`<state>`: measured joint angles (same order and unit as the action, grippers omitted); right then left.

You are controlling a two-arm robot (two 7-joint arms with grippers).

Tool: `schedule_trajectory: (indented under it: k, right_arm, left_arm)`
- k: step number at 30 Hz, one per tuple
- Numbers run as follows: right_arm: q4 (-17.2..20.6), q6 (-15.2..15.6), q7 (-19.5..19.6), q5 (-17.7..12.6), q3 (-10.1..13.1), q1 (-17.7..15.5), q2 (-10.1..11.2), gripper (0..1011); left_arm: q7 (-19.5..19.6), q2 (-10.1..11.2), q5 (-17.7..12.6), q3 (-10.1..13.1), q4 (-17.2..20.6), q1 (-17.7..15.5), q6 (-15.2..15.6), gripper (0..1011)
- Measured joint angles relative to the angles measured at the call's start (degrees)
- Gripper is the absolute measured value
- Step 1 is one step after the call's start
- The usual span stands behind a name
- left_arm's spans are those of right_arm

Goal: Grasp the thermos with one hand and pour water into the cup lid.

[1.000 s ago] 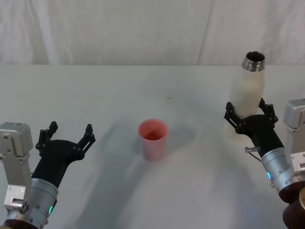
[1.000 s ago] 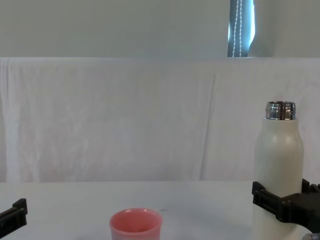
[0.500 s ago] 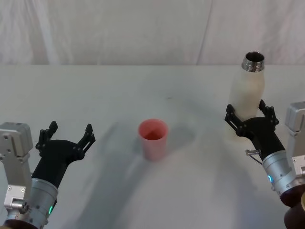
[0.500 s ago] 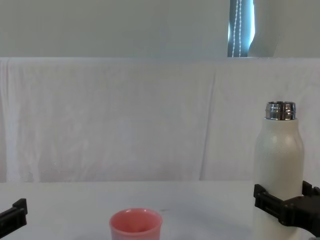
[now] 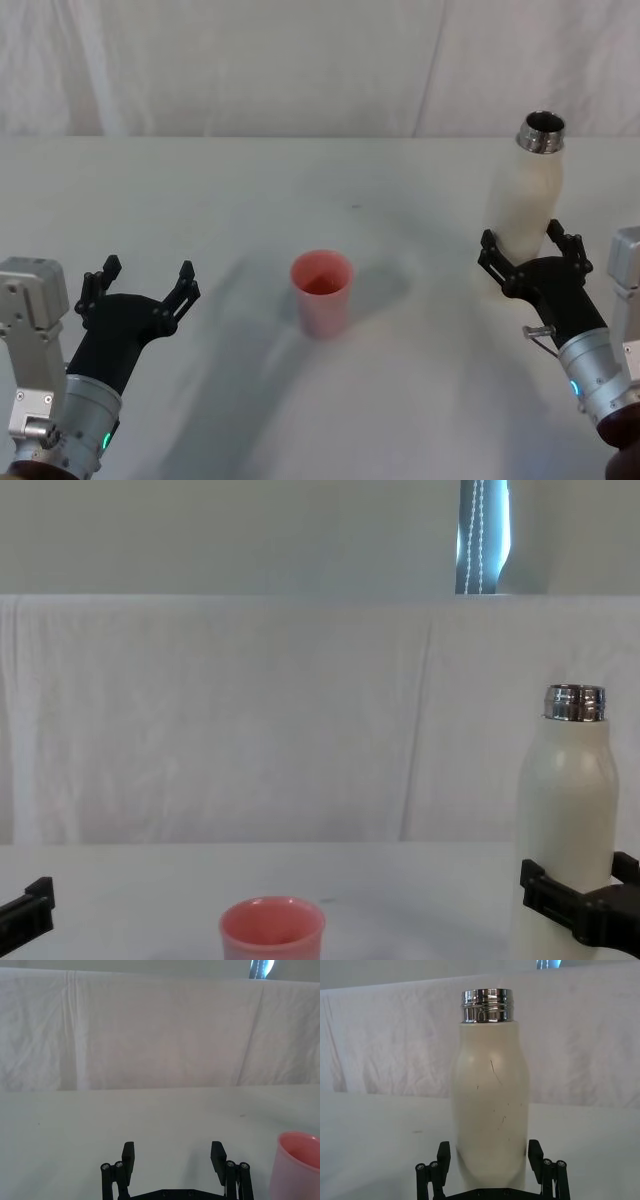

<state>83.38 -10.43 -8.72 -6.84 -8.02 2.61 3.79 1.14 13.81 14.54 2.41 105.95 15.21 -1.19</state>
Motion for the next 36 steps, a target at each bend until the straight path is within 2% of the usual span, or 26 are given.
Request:
schedule_trajectory:
  k: [15,28,36]
  right_arm:
    - [2.6,0.32,-0.07,-0.46,0.02,-2.49,0.34,1002]
    - [6.47,0.33,-0.49,0.18,-0.19,-6.43,1.86,1002]
    - [7.86,-0.31,-0.94,1.68,-1.83,-8.72,2.46,1002]
  left_arm:
    - [0.0,0.0,0.0,0.0,0.0,0.0,0.0,1001]
    - [0.0,0.0,0.0,0.0,0.0,0.0,0.0,1001]
    - [0.0,0.0,0.0,0.0,0.0,0.0,0.0,1001]
